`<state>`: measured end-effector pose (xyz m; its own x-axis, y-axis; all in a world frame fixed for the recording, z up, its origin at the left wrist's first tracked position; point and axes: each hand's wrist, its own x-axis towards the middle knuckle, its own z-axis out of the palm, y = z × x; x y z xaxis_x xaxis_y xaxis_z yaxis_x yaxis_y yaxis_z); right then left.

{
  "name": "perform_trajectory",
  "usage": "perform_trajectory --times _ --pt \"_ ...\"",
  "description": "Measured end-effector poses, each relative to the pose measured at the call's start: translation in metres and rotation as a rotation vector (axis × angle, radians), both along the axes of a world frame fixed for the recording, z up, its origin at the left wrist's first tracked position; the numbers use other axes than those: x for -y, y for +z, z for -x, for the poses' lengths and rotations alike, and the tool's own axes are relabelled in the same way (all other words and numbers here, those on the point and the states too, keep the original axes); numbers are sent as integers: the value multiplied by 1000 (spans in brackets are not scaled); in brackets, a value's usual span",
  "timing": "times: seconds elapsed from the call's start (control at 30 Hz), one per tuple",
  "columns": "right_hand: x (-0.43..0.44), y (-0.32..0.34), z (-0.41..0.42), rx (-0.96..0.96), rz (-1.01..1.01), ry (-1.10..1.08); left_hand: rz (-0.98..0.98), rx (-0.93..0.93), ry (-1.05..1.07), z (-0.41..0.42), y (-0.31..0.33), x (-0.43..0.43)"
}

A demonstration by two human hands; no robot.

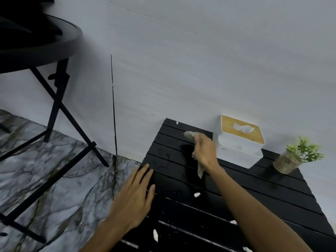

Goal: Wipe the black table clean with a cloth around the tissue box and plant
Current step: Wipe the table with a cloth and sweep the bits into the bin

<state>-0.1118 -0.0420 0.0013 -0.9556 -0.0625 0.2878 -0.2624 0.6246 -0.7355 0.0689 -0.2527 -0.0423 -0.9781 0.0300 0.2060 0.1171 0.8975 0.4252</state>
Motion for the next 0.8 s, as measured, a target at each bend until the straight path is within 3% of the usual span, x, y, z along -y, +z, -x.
perform_trajectory --times 0.17,0.33,0.8 --pt "15 -22 77 60 -124 -383 -42 19 -14 2 -1 0" --pt "38 -40 97 123 -357 -542 36 73 -18 9 -6 3" --pt "65 -41 124 -14 -366 -88 121 55 12 16 -11 5"
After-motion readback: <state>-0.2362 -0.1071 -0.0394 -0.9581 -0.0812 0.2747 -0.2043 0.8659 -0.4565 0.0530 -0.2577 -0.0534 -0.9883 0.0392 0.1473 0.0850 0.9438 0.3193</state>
